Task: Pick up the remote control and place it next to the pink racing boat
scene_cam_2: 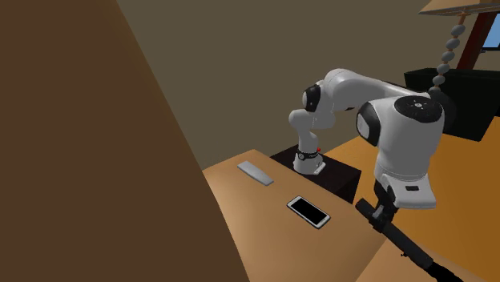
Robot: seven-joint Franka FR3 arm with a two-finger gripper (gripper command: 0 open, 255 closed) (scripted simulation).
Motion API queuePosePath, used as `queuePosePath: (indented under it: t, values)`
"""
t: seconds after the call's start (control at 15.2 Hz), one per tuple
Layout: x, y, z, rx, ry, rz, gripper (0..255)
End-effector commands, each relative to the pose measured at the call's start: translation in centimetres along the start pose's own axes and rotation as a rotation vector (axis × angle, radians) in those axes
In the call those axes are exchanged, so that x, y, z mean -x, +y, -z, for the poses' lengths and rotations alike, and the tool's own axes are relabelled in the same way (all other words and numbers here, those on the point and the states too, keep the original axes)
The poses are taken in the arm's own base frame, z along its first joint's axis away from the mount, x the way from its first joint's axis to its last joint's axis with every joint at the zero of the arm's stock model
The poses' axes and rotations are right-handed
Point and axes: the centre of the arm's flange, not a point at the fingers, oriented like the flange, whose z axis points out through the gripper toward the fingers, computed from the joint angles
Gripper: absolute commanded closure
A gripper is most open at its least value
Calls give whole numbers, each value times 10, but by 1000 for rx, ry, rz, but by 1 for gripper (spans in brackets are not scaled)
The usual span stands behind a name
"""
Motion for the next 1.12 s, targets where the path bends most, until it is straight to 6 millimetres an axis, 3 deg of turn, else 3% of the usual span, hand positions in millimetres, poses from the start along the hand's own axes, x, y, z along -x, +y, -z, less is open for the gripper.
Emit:
queuePosePath:
  t: [0.0,1.06]
  values:
    - [-4,0,-10,0,1,-1,255]
    - [-5,20,-90,0,1,-1,255]
